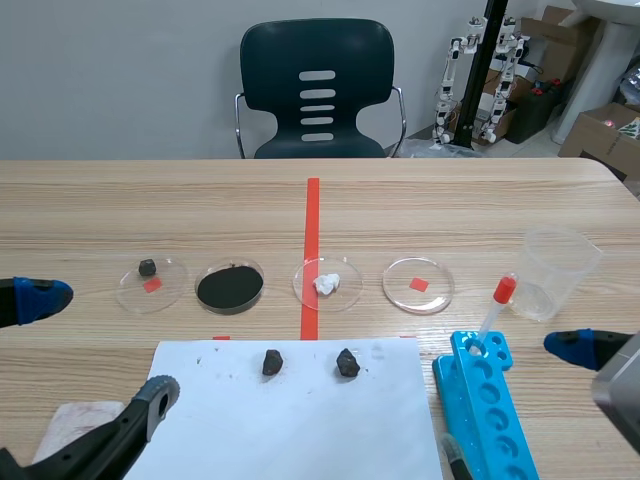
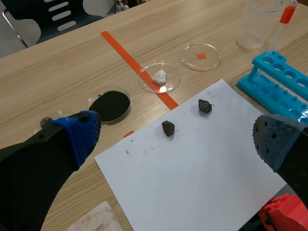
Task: Pick up the dropper by the top with the right hand
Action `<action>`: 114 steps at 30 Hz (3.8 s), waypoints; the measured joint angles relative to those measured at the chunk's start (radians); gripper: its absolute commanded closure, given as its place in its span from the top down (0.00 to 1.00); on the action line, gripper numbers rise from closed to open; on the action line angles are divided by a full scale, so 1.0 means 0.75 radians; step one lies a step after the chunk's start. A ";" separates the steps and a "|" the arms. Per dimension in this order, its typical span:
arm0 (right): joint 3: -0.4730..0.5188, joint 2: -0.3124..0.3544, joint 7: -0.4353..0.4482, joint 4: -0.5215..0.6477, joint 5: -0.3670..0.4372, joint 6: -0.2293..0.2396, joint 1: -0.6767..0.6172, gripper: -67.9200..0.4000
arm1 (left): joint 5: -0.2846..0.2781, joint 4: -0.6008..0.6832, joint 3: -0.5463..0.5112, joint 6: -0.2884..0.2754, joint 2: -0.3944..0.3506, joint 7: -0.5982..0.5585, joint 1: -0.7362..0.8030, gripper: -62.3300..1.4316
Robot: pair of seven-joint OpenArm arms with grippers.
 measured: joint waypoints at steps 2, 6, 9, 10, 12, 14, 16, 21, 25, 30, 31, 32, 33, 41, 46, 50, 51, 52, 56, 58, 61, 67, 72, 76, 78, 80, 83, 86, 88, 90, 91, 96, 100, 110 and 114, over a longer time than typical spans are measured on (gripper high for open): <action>0.004 0.000 0.084 0.002 0.053 -0.060 -0.040 1.00 | 0.000 0.000 0.000 0.000 0.000 0.001 0.000 1.00; 0.047 0.000 0.215 0.003 0.097 -0.101 -0.145 1.00 | -0.001 0.001 0.000 0.000 0.000 -0.001 0.000 1.00; 0.053 0.000 0.228 0.003 0.097 -0.106 -0.177 1.00 | 0.000 0.001 0.000 0.000 0.000 0.000 0.000 1.00; 0.052 0.000 0.228 0.003 0.097 -0.111 -0.178 1.00 | 0.000 0.001 0.000 0.000 0.000 0.000 0.000 1.00; 0.053 0.000 0.227 0.003 0.099 -0.170 -0.183 1.00 | 0.000 0.001 0.000 0.000 0.000 -0.001 0.000 1.00; 0.060 0.000 0.223 0.003 0.147 -0.248 -0.201 1.00 | 0.000 0.001 0.000 0.000 0.000 0.000 0.000 1.00; 0.086 0.000 0.227 0.003 0.178 -0.258 -0.224 1.00 | 0.000 0.001 0.000 0.000 0.000 0.000 0.000 1.00; 0.117 0.000 0.229 0.003 0.182 -0.254 -0.232 1.00 | 0.000 0.001 0.000 0.000 0.000 0.000 0.000 1.00; 0.117 0.000 0.229 0.003 0.182 -0.254 -0.232 1.00 | 0.000 0.001 0.000 0.000 0.000 0.000 0.000 1.00; 0.117 0.000 0.229 0.003 0.182 -0.254 -0.232 1.00 | 0.000 0.001 0.000 0.000 0.000 0.000 0.000 1.00; 0.117 0.000 0.229 0.003 0.182 -0.254 -0.232 1.00 | 0.000 0.001 0.000 0.000 0.000 0.000 0.000 1.00; 0.117 0.000 0.229 0.003 0.182 -0.254 -0.232 1.00 | 0.000 0.001 0.000 0.000 0.000 0.000 0.000 1.00; 0.117 0.000 0.229 0.003 0.182 -0.254 -0.232 1.00 | 0.000 0.001 0.000 0.000 0.000 0.000 0.000 1.00; 0.117 0.012 0.094 0.003 0.182 -0.251 -0.197 1.00 | 0.000 0.001 0.000 0.000 0.000 0.000 0.000 1.00; 0.117 0.023 0.082 0.003 0.182 -0.250 -0.101 1.00 | 0.000 0.001 0.000 0.000 0.000 0.000 0.000 1.00; 0.117 0.022 0.002 0.001 0.182 -0.249 -0.022 1.00 | 0.000 0.001 0.000 0.000 0.000 -0.001 0.000 1.00; 0.117 0.022 -0.009 -0.005 0.182 -0.249 0.003 1.00 | 0.000 0.001 0.000 0.000 0.000 0.000 0.000 1.00; 0.117 0.022 -0.008 -0.016 0.183 -0.248 0.029 1.00 | 0.000 0.001 0.000 0.000 0.000 0.000 0.000 1.00; 0.117 0.022 -0.008 -0.103 0.213 -0.205 0.148 1.00 | 0.000 0.001 0.000 0.000 0.000 0.000 0.000 1.00; 0.117 0.022 -0.009 -0.158 0.225 -0.135 0.206 1.00 | 0.000 0.001 0.000 0.000 0.000 0.000 0.000 1.00; 0.116 0.022 -0.008 -0.229 0.221 -0.020 0.271 1.00 | 0.000 0.001 0.000 0.000 0.000 0.000 0.000 1.00; 0.115 0.022 -0.008 -0.313 0.221 0.043 0.377 1.00 | -0.001 0.001 0.000 0.000 0.000 0.000 0.000 1.00; 0.112 0.022 -0.008 -0.352 0.221 0.077 0.452 1.00 | 0.000 0.001 0.000 0.000 0.000 0.000 0.000 1.00; 0.076 0.022 -0.017 -0.386 0.211 0.111 0.500 1.00 | 0.000 0.001 0.000 0.000 0.000 0.000 0.000 1.00; 0.051 0.022 -0.034 -0.391 0.211 0.112 0.516 1.00 | 0.000 0.001 0.000 0.000 0.000 0.000 0.000 1.00; 0.032 0.022 -0.039 -0.398 0.210 0.113 0.532 1.00 | 0.000 0.002 0.000 0.000 0.000 0.000 0.000 1.00; 0.006 0.022 -0.044 -0.398 0.205 0.119 0.565 1.00 | -0.001 0.002 0.000 0.000 0.000 0.000 0.000 1.00; -0.020 0.022 -0.064 -0.399 0.192 0.121 0.603 1.00 | 0.000 0.002 0.000 0.000 0.000 0.000 0.000 1.00; -0.030 0.022 -0.078 -0.401 0.181 0.121 0.619 0.97 | 0.000 0.002 0.000 0.000 0.000 0.000 0.000 1.00; -0.036 0.022 -0.080 -0.403 0.181 0.121 0.626 0.95 | 0.000 0.002 0.000 0.000 0.000 0.000 0.000 1.00; -0.036 0.022 -0.082 -0.403 0.181 0.123 0.629 0.94 | 0.000 0.002 0.000 0.000 0.000 -0.001 0.000 1.00; -0.036 0.022 -0.093 -0.403 0.181 0.122 0.633 0.94 | 0.000 0.002 0.000 0.000 0.000 0.000 0.000 1.00; -0.043 0.022 -0.093 -0.404 0.181 0.122 0.633 0.87 | 0.000 0.002 0.000 0.000 0.000 0.000 0.000 1.00; -0.044 0.022 -0.122 -0.404 0.181 0.126 0.633 0.67 | 0.000 0.002 0.000 0.000 0.000 0.000 0.000 1.00; -0.044 0.022 -0.130 -0.404 0.181 0.126 0.633 0.56 | 0.000 0.002 0.000 0.000 0.000 0.000 0.000 1.00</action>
